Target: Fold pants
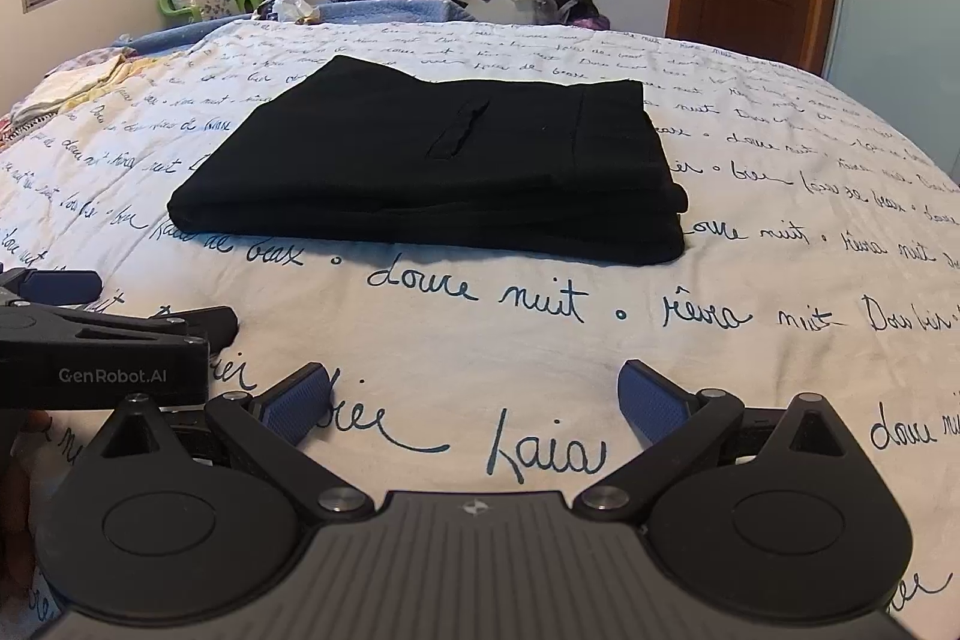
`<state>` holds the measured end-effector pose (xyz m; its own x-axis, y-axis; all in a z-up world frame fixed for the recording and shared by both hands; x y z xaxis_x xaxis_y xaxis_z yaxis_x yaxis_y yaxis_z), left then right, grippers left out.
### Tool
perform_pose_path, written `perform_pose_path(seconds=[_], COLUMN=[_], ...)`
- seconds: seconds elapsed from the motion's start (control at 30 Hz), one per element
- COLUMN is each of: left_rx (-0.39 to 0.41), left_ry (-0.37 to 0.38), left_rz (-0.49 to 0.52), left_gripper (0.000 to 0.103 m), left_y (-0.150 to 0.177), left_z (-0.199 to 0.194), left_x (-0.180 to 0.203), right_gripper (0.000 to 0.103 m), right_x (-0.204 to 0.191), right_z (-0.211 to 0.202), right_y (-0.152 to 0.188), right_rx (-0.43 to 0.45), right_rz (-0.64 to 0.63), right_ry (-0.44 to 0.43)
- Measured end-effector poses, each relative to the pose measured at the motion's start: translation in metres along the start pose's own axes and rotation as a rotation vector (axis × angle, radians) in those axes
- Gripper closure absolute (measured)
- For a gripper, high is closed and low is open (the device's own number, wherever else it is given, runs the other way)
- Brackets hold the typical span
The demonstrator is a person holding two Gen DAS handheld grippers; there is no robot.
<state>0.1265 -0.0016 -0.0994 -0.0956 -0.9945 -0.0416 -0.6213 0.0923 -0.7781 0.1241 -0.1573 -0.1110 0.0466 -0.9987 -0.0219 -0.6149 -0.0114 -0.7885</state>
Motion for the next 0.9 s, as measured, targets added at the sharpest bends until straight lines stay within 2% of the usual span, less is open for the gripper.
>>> perform_pose_path(seconds=[0.4, 0.9], left_rx=[-0.003, -0.004], left_ry=[0.012, 0.014], left_rz=[-0.017, -0.020], left_gripper=[0.000, 0.000], left_y=[0.0013, 0.0015], left_z=[0.0005, 0.0012], left_x=[-0.0013, -0.0012], right_gripper=[0.000, 0.000], right_x=[0.0071, 0.0031], right_z=[0.0013, 0.0044], right_y=[-0.0003, 0.0027], right_rx=[-0.003, -0.006], right_rz=[0.035, 0.010], right_ry=[0.004, 0.021])
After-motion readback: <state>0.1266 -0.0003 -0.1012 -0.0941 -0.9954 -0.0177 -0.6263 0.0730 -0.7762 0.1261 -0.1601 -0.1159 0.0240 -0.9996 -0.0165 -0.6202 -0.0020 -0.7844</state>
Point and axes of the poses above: each gripper's, at about its wrist camera, not at the fingertips, and z roughly the way its jaws point, x to its right, y to its underside, the point moved 6 cm from there along z, roughly the way its jaws point, and after that the axes turned 1 degree about x, right-handed, at the moved point
